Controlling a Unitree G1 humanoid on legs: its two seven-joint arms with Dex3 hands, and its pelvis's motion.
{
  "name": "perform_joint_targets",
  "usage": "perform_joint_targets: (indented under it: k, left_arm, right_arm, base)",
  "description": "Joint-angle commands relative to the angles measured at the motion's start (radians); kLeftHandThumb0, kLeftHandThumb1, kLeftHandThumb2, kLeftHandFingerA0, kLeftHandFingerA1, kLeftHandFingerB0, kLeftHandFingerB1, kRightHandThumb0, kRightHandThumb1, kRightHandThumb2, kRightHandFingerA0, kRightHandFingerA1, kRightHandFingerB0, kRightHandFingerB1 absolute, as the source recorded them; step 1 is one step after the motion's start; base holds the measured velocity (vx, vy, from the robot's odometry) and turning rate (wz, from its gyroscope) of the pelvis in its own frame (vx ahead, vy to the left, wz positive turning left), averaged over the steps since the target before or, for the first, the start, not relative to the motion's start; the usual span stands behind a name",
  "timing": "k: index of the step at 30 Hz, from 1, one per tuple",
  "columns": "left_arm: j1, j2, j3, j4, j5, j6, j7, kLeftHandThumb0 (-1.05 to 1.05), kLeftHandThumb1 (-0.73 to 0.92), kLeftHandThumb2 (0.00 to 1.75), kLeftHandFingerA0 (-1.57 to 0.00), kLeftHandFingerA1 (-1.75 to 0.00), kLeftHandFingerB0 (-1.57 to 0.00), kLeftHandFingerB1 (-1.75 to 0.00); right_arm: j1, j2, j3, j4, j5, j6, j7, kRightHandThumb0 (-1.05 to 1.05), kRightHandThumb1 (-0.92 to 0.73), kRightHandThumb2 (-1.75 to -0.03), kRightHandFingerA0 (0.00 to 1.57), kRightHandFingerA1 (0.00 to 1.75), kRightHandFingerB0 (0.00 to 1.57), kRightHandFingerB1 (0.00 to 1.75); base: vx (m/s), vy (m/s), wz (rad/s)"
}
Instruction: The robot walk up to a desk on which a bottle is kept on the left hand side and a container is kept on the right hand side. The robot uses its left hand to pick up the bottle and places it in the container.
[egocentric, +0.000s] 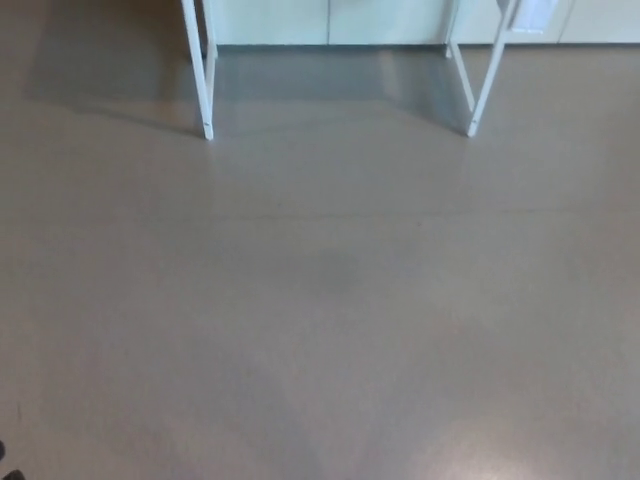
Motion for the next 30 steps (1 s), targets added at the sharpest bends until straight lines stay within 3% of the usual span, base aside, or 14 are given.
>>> perform_joint_targets:
  k: [1,8,9,13,18,20,24,25,30]
  left_arm:
    - [0.002,0.007,0.001,0.009,-0.027,-0.005,-0.027,-0.26,0.60,0.65,-0.41,-0.39,-0.42,-0.38]
    - [0.003,0.018,-0.010,0.014,-0.028,0.002,-0.036,-0.23,0.66,0.59,-0.40,-0.34,-0.40,-0.33]
    - [0.016,0.021,-0.013,0.013,-0.025,0.000,-0.037,-0.30,0.62,0.68,-0.38,-0.40,-0.39,-0.39]
    - [0.058,0.021,-0.018,0.003,-0.024,0.003,-0.034,-0.32,0.61,0.69,-0.39,-0.40,-0.40,-0.39]
    - [0.118,0.024,-0.028,0.017,-0.027,-0.021,-0.084,-0.25,0.66,0.59,-0.35,-0.33,-0.38,-0.33]
    - [0.130,0.031,-0.027,0.027,-0.031,-0.016,-0.097,-0.26,0.66,0.59,-0.36,-0.33,-0.38,-0.33]
    - [0.154,0.022,-0.023,0.016,-0.029,-0.018,-0.070,-0.23,0.59,0.58,-0.40,-0.35,-0.42,-0.35]
    - [0.156,0.023,-0.025,0.014,-0.027,-0.017,-0.066,-0.30,0.55,0.65,-0.40,-0.40,-0.40,-0.39]
    - [0.168,0.024,-0.029,-0.002,-0.024,-0.010,-0.059,-0.29,0.56,0.65,-0.41,-0.40,-0.42,-0.39]
  right_arm:
    - [0.011,-0.020,-0.003,0.008,0.028,-0.039,0.027,-0.29,-0.26,-0.48,0.86,0.51,0.57,0.43]
    - [0.020,-0.020,-0.001,0.023,0.034,-0.051,0.030,-0.30,-0.26,-0.49,0.87,0.52,0.58,0.43]
    - [0.032,-0.016,-0.005,0.025,0.039,-0.052,0.032,-0.29,-0.26,-0.49,0.87,0.52,0.58,0.44]
    - [0.078,-0.014,-0.007,0.033,0.043,-0.065,0.049,-0.29,-0.28,-0.49,0.84,0.52,0.57,0.44]
    - [0.148,-0.012,-0.012,0.050,0.054,-0.092,0.062,-0.31,-0.25,-0.48,0.86,0.54,0.59,0.46]
    - [0.178,-0.004,-0.008,0.058,0.051,-0.111,0.047,-0.38,-0.22,-0.55,0.95,0.58,0.58,0.47]
    - [0.213,0.006,-0.014,0.072,0.058,-0.127,0.031,-0.32,-0.22,-0.48,0.97,0.55,0.59,0.45]
    - [0.222,0.010,-0.019,0.066,0.066,-0.132,0.034,-0.31,-0.22,-0.48,0.98,0.55,0.61,0.45]
    - [0.253,0.016,-0.018,0.052,0.074,-0.152,0.065,-0.31,-0.25,-0.48,0.94,0.54,0.59,0.45]
  base:
    - [0.23,0.054,0.08]
    - [0.25,-0.091,0.11]
    - [0.34,-0.193,0.26]
    - [0.44,-0.245,0.03]
    - [0.32,-0.083,-0.03]
    - [0.35,0.017,-0.15]
    - [0.32,0.097,-0.16]
    - [0.49,0.156,-0.06]
    - [0.46,0.161,-0.12]
